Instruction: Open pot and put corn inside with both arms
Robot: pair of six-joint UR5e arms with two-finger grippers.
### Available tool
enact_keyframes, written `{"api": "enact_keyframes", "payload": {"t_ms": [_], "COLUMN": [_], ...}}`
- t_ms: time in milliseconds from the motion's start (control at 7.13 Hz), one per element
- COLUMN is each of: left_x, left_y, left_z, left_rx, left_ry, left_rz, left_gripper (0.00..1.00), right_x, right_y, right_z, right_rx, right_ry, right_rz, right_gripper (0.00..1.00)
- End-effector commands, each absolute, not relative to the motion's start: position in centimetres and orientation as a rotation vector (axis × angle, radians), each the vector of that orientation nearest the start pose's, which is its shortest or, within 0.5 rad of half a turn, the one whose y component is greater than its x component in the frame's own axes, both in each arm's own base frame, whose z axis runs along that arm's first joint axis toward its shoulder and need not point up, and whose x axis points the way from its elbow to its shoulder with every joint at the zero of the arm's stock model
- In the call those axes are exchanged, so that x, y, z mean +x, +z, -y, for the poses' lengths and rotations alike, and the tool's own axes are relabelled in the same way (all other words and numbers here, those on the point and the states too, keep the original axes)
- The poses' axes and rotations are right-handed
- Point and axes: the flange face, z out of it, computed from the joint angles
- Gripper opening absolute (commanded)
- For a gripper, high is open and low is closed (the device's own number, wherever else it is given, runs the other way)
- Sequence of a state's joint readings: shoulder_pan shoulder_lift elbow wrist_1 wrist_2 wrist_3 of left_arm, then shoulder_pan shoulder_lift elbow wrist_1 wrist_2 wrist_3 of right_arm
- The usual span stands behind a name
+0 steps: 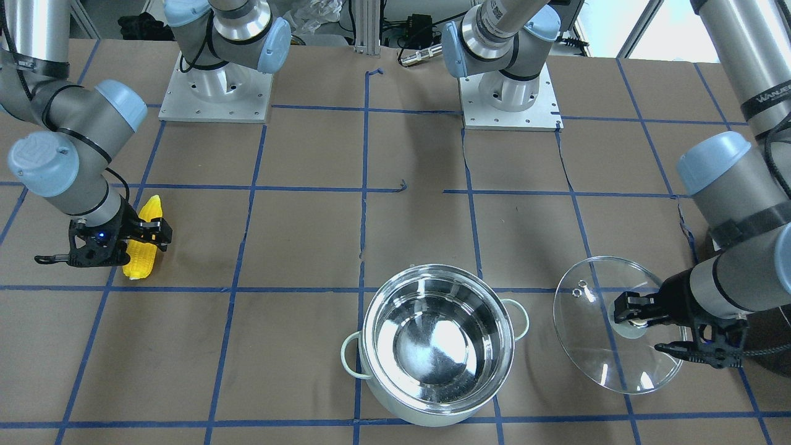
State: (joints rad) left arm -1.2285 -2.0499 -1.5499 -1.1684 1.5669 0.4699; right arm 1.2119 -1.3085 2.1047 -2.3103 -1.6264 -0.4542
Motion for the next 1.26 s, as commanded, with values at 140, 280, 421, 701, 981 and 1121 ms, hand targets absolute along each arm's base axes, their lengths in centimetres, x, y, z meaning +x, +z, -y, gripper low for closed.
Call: {"api": "enact_keyframes", "payload": {"t_ms": [140, 280, 421, 701, 981, 1121], "left_x": [8.4, 8.3, 8.2, 9.5, 10.0, 10.0], "left_y": [23.4, 23.1, 22.5, 22.5, 21.7, 21.7], "left_z": [61.6, 60.8, 60.3, 59.8, 59.1, 59.1], "left_rx": [0.23, 0.283, 0.357, 0.337, 0.376, 0.378], "left_ry": [0.049, 0.069, 0.071, 0.071, 0.096, 0.089], "left_rz": [-3.157, -3.151, -3.14, -3.143, -3.148, -3.146], "left_gripper": [0.0, 0.0, 0.0, 0.0, 0.26, 0.99], "right_x": [-4.4, -2.9, 0.0, 8.3, 18.6, 23.0], "right_y": [20.4, 22.2, 25.4, 32.9, 40.1, 42.6], "right_z": [50.1, 51.1, 52.2, 55.2, 58.5, 60.2], "right_rx": [-0.171, -0.199, -0.251, -0.139, -0.028, 0.024], "right_ry": [0.056, -0.006, -0.012, -0.005, -0.038, -0.033], "right_rz": [-3.163, -3.129, -3.115, -3.103, -3.101, -3.082], "right_gripper": [0.12, 0.12, 0.13, 0.13, 0.13, 0.13]}}
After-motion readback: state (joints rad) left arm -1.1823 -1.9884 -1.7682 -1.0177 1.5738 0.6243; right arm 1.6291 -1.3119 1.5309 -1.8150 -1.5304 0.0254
